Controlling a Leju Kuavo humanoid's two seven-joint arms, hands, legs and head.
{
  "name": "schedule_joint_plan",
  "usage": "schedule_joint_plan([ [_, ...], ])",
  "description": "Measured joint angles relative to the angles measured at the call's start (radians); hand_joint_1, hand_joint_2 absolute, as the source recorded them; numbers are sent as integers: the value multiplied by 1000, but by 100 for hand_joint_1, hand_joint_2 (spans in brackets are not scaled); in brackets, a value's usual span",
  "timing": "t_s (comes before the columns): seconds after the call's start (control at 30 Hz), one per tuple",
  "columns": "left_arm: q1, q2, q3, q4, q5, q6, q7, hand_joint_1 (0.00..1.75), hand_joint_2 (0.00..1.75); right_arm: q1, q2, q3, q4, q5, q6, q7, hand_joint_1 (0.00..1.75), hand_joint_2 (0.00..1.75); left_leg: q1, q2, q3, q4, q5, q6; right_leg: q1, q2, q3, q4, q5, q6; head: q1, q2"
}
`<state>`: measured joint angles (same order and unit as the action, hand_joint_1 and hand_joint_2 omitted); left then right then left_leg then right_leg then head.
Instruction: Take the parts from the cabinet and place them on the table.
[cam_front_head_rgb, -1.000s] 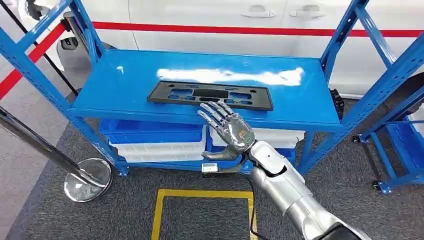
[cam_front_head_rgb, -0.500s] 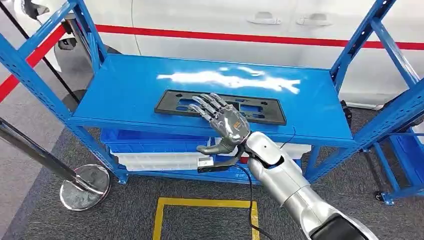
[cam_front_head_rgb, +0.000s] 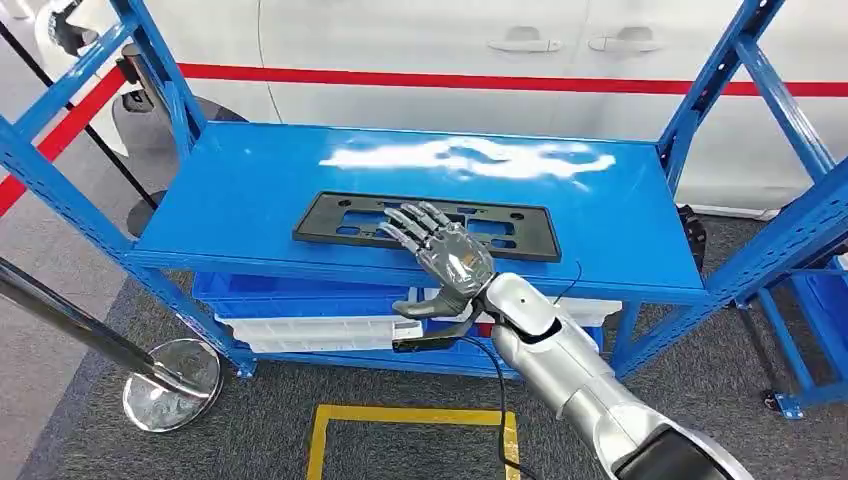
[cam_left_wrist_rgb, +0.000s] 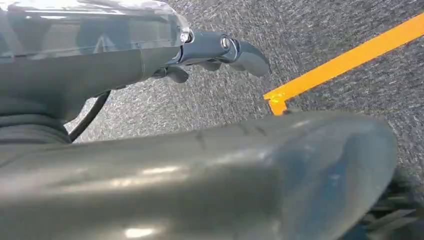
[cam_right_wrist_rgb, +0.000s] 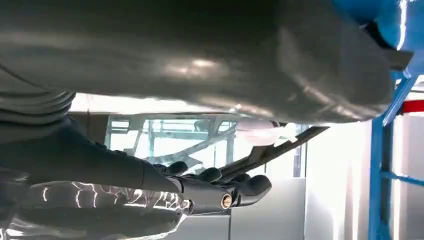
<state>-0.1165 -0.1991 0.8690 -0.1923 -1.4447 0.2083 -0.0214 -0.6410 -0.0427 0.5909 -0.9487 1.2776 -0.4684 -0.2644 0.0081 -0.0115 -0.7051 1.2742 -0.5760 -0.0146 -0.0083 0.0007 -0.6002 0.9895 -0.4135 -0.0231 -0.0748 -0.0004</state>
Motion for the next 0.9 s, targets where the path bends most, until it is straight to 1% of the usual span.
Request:
schedule_joint_plan([
  [0.03, 1, 0, 0, 0, -2, -2, 0, 0, 0, 1, 0, 2, 6, 5, 1, 5, 0, 0, 1, 1, -27, 48, -8, -3, 0, 0, 0, 1, -1, 0, 0, 0],
  [0.07, 1, 1, -1, 0, -4, -3, 2, 0, 0, 2, 0, 3, 13, 10, 5, 16, 0, 0, 3, 1, -29, 43, 10, -4, 0, 0, 1, 3, -3, 2, 0, 0],
  [0.1, 0, 2, -2, 0, -5, -5, 3, 0, 0, 2, 0, 3, 19, 14, 13, 24, 0, 0, 4, 3, -7, -11, 48, -4, 0, 0, 2, 5, -6, 3, 0, 0],
  [0.13, -1, 2, -3, 0, -6, -6, 3, 0, 0, 1, 2, 3, 25, 16, 15, 32, 0, 0, 5, 4, 32, -93, 94, -3, -1, 0, 5, 8, -9, 5, 0, 0],
  [0.17, -3, 2, -5, 0, -7, -6, 3, 0, 0, -1, 6, 3, 32, 16, 21, 38, 0, 0, 6, 6, 78, -188, 140, -1, -1, 1, 7, 12, -13, 8, 0, 0],
  [0.2, -5, 2, -6, 0, -6, -5, 3, 0, 0, -7, 10, 3, 41, 16, 30, 46, 0, 0, 5, 8, 103, -247, 147, 3, 0, 1, 7, 16, -17, 12, 0, 0],
  [0.23, -8, 2, -6, 0, -2, -5, 3, 0, 0, -18, 14, 3, 56, 16, 39, 53, 0, 0, 1, 6, 110, -259, 142, 11, 7, 4, 2, 24, -20, 18, 0, 0],
  [0.27, -9, 2, -6, 0, -1, -3, 3, 0, 0, -28, 18, 3, 73, 14, 48, 57, 0, 0, 1, 5, 107, -256, 143, 15, 6, 4, 1, 22, -19, 23, 0, 0],
  [0.33, -8, 2, -6, 0, 1, -1, 2, 0, 0, -45, 26, 3, 102, 7, 54, 61, 0, 0, -3, 3, 107, -256, 144, 27, 4, 3, 3, 18, -17, 35, 0, 0],
  [0.37, -8, 2, -6, 0, 1, 0, 2, 0, 0, -51, 30, 3, 111, 5, 55, 61, 0, 0, 4, 4, 112, -266, 151, 36, 3, 4, 2, 22, -22, 41, 0, 0],
  [0.4, -9, 2, -6, 0, 1, 0, 2, 0, 0, -58, 30, 3, 119, 4, 56, 61, 0, 0, 4, 4, 114, -269, 153, 40, 1, 3, -5, 43, -40, 45, 0, 0],
  [0.43, -10, 2, -6, 0, 2, 0, 1, 0, 0, -68, 32, 3, 129, 2, 58, 61, 0, 0, 5, 5, 113, -269, 153, 46, 0, 3, -34, 106, -80, 49, 0, 0],
  [0.47, -11, 2, -6, 0, 2, 0, 1, 0, 0, -73, 33, 3, 139, 2, 61, 61, 0, 175, 4, 5, 113, -269, 153, 46, -2, 2, -71, 185, -117, 53, 0, 0],
  [0.5, -10, 2, -6, 0, 2, 0, 1, 0, 0, -74, 34, 3, 150, 1, 61, 61, 0, 175, 3, 5, 113, -269, 152, 47, -3, 2, -112, 269, -150, 56, 0, 0],
  [0.53, -10, 2, -6, 0, 2, 0, 1, 0, 0, -73, 35, 3, 159, 1, 62, 61, 0, 175, 3, 4, 113, -268, 152, 47, -4, 2, -141, 324, -162, 58, 0, 0],
  [0.57, -9, 3, -6, 0, 3, 0, 1, 0, 0, -73, 36, 3, 167, 1, 62, 61, 0, 175, 3, 3, 113, -268, 151, 48, -5, 2, -149, 333, -151, 58, 0, 0],
  [0.6, -9, 3, -6, 0, 3, 0, 1, 0, 0, -76, 38, 3, 175, 2, 60, 64, 0, 175, 3, 2, 113, -267, 151, 47, -6, 2, -134, 296, -118, 57, 0, 0],
  [0.63, -9, 2, -6, 0, 3, 0, 2, 0, 0, -84, 40, 3, 185, 5, 60, 70, 0, 175, 3, 1, 114, -265, 149, 45, -5, 2, -94, 208, -67, 53, 0, 0],
  [0.67, -9, 2, -6, 0, 3, 0, 2, 0, 0, -94, 43, 3, 192, 8, 59, 74, 0, 175, 3, 0, 115, -263, 147, 41, -5, 2, -51, 117, -24, 47, 0, 0],
  [0.7, -9, 1, -6, 0, 3, 0, 3, 0, 0, -105, 45, 3, 202, 12, 56, 81, 0, 175, 3, 1, 115, -262, 145, 38, -3, 2, -16, 40, -4, 40, 0, 0],
  [0.73, -9, 1, -6, 0, 3, -1, 3, 0, 0, -116, 50, 3, 215, 14, 50, 86, 0, 175, -5, 1, 111, -257, 142, 33, 5, 2, -8, 23, -14, 38, 0, 0],
  [0.8, -8, 0, -6, 0, 3, -1, 5, 0, 0, -127, 56, 3, 240, 18, 33, 101, 0, 175, -1, 1, 112, -261, 143, 22, 7, 2, -10, 25, -15, 32, 0, 0],
  [0.83, -8, 0, -6, 0, 3, -1, 6, 0, 0, -133, 58, 3, 251, 23, 27, 108, 0, 175, 0, 1, 114, -265, 145, 17, 8, 2, -10, 25, -14, 26, 0, 0],
  [0.87, -8, 0, -6, 0, 4, -1, 7, 0, 0, -141, 60, 3, 262, 31, 22, 117, 0, 175, -6, 1, 115, -264, 141, 10, -1, 3, -7, 15, -8, 17, 0, 0],
  [0.9, -7, 1, -6, 0, 4, 0, 8, 0, 0, -150, 64, 3, 270, 40, 18, 127, 0, 175, -1, 3, 107, -244, 127, 6, -3, 0, -4, 11, -6, 12, 0, 0],
])
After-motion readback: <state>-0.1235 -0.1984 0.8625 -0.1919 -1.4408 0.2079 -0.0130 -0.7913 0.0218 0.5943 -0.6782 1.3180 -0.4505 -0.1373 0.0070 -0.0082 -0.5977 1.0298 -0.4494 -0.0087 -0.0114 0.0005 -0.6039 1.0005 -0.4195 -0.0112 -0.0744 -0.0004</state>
